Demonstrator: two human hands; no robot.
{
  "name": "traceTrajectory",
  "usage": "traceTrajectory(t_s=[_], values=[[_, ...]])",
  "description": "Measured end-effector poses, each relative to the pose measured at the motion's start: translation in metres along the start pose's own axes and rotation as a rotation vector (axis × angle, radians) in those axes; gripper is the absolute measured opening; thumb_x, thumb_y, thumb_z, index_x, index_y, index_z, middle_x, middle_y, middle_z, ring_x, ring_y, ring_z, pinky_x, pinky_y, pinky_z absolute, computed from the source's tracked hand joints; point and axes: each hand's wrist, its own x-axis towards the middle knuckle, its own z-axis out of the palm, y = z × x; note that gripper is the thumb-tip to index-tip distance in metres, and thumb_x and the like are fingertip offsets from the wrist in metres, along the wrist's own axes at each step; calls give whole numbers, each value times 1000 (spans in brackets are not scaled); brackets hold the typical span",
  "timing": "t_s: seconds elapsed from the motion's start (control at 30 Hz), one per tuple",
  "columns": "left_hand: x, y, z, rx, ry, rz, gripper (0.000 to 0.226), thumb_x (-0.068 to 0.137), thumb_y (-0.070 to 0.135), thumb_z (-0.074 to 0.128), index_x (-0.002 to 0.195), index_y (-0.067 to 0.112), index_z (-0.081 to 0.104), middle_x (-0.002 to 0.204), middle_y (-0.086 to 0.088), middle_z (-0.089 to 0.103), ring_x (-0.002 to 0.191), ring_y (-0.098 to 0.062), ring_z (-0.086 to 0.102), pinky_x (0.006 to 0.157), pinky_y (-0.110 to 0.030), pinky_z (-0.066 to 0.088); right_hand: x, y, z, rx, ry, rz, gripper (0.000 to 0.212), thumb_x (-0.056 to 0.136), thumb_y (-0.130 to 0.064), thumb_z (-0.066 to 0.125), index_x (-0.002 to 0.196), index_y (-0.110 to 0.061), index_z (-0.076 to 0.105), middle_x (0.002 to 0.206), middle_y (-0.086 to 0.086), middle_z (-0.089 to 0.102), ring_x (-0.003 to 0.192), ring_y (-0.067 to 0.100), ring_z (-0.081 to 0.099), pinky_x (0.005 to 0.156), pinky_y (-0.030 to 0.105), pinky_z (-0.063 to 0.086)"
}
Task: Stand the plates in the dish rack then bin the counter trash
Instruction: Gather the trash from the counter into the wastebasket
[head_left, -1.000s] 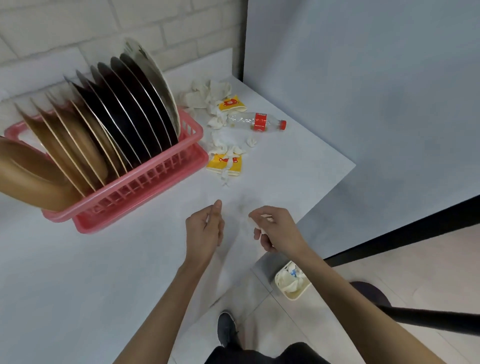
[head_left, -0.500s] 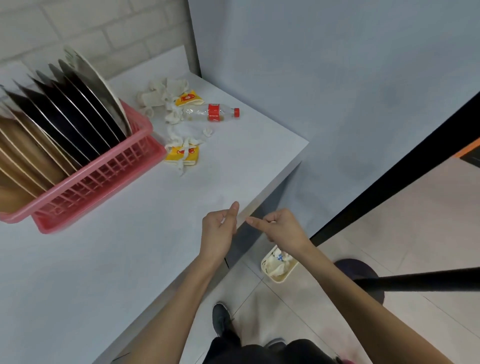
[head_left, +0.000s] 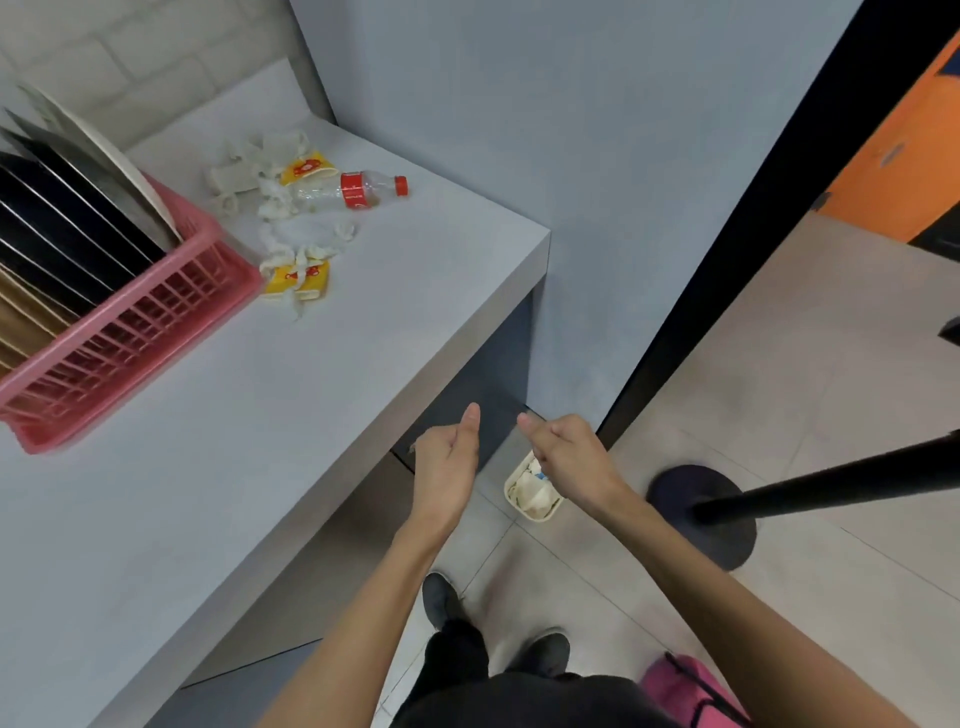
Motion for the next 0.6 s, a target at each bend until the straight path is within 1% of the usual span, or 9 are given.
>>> traceTrajectory(t_s=[0.1, 0.17, 0.27, 0.37, 0.4, 0.47, 0.53, 0.6], values=[[-2, -4, 14, 42, -35, 16, 64, 105, 37, 39, 51, 5, 34, 49, -9, 30, 49, -18, 27, 50, -30, 27, -3, 15, -8, -21, 0, 22, 54, 101, -37, 49, 55, -15, 33, 46, -7, 27, 44, 12, 24, 51, 27, 26], [0, -8, 25, 68, -62, 6, 64, 105, 38, 38, 50, 7, 35, 46, -5, 32, 46, -15, 29, 48, -26, 29, -3, 28, -13, -37, 5, 33, 54, 100, -39, 49, 56, -14, 34, 47, -4, 29, 45, 13, 26, 51, 28, 27], [6, -12, 39, 76, -106, 3, 62, 105, 37, 37, 49, 12, 32, 44, 1, 33, 43, -10, 29, 47, -20, 28, -1, 42, -19, -26, 3, 27, 56, 100, -38, 50, 56, -8, 36, 51, 3, 31, 49, 16, 28, 53, 33, 27], [13, -17, 50, 82, -153, 6, 61, 105, 35, 39, 48, 14, 34, 42, 9, 34, 42, -6, 31, 46, -16, 29, 2, 51, -22, -18, -8, 30, 59, 101, -34, 51, 55, 0, 35, 53, 6, 32, 51, 17, 29, 52, 31, 29], [16, -20, 53, 81, -172, 6, 61, 105, 34, 39, 48, 14, 35, 42, 10, 34, 43, -6, 32, 47, -16, 30, 4, 55, -23, -30, -4, 34, 58, 101, -33, 51, 55, -1, 36, 53, 4, 32, 51, 16, 29, 51, 28, 28], [22, -28, 58, 72, -208, -1, 59, 105, 34, 41, 50, 14, 36, 43, 8, 34, 44, -7, 32, 48, -21, 31, 8, 63, -22, -51, 0, 44, 55, 100, -33, 52, 53, -9, 36, 51, -2, 29, 50, 13, 27, 49, 25, 26], [30, -38, 63, 78, -230, -7, 58, 104, 35, 44, 51, 15, 36, 46, 7, 34, 46, -8, 30, 50, -26, 30, 11, 74, -21, -62, 5, 87, 55, 100, -35, 52, 53, -15, 32, 50, -8, 27, 49, 10, 25, 49, 25, 24], [38, -51, 68, 85, -251, -15, 56, 103, 34, 47, 52, 17, 34, 47, 8, 32, 48, -7, 29, 51, -27, 27, 16, 89, -20, -55, 24, 139, 51, 101, -35, 48, 56, -16, 34, 52, -8, 32, 51, 9, 29, 54, 28, 27]])
